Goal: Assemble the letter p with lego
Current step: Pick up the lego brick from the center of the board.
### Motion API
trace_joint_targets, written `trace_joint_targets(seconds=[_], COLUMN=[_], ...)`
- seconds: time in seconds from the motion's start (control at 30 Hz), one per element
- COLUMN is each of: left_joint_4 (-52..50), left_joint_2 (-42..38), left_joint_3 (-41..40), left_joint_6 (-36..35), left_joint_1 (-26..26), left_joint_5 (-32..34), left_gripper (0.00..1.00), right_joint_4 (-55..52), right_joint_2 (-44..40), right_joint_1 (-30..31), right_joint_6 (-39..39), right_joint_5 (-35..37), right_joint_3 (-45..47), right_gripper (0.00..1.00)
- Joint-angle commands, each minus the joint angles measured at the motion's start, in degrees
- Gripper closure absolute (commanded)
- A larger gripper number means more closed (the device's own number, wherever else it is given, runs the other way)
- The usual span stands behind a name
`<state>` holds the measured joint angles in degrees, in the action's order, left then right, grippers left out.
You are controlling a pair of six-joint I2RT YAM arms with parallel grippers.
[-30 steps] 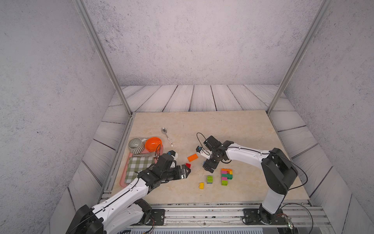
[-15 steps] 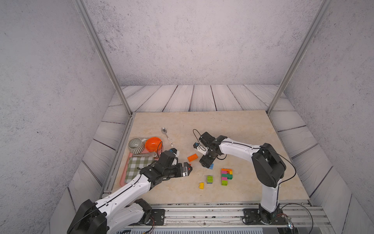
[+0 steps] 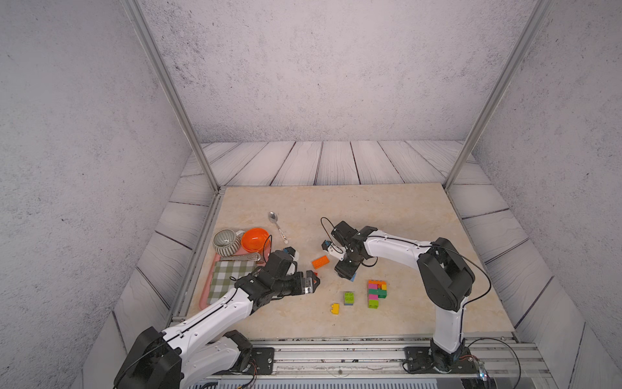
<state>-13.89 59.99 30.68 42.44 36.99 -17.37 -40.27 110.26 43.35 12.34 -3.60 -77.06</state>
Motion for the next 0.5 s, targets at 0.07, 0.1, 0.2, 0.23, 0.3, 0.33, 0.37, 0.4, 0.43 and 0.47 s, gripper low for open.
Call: trace_joint_targets(seconds=[0.07, 0.1, 0.2, 0.23, 0.3, 0.33, 0.37, 0.4, 0.43, 0.47], left_joint_4=[0.71, 0.78, 0.88, 0.84, 0.84, 0.84, 0.87, 0.88, 0.85, 0.88], left_joint_2=[0.34, 0.39, 0.41, 0.45, 0.53, 0.58, 0.64, 0.64, 0.64, 0.71], left_joint_3=[1.06, 1.11, 1.12, 1.13, 1.18, 1.25, 1.29, 1.25, 1.23, 1.29], left_joint_6=[-0.69, -0.74, -0.74, -0.72, -0.73, -0.69, -0.77, -0.75, -0.77, -0.80], left_joint_1=[-0.43, -0.43, -0.43, -0.42, -0.43, -0.41, -0.43, -0.39, -0.43, -0.43], left_joint_5=[-0.39, -0.46, -0.56, -0.56, -0.58, -0.56, -0.56, -0.56, -0.61, -0.64], left_gripper=[0.02, 0.02, 0.02, 0.02, 0.02, 0.02, 0.02, 0.02, 0.02, 0.02], right_joint_4=[-1.47, -1.56, -1.65, -1.57, -1.51, -1.36, -1.30, -1.37, -1.25, -1.21], right_joint_2=[1.16, 1.18, 1.65, 1.82, 2.15, 2.36, 2.56, 2.75, 2.77, 2.84], right_joint_1=[0.58, 0.63, 0.76, 0.86, 0.98, 1.13, 1.20, 1.21, 1.29, 1.30], right_joint_6=[0.30, 0.23, 0.14, -0.04, -0.16, -0.35, -0.41, -0.40, -0.54, -0.56], right_joint_5=[-0.18, -0.10, 0.20, 0.42, 0.51, 0.84, 0.96, 1.09, 1.22, 1.22], right_joint_3=[-0.43, -0.54, -0.70, -0.81, -0.79, -0.73, -0.78, -0.86, -0.80, -0.79], right_gripper=[0.43, 0.45, 0.46, 0.45, 0.44, 0.43, 0.43, 0.43, 0.43, 0.44])
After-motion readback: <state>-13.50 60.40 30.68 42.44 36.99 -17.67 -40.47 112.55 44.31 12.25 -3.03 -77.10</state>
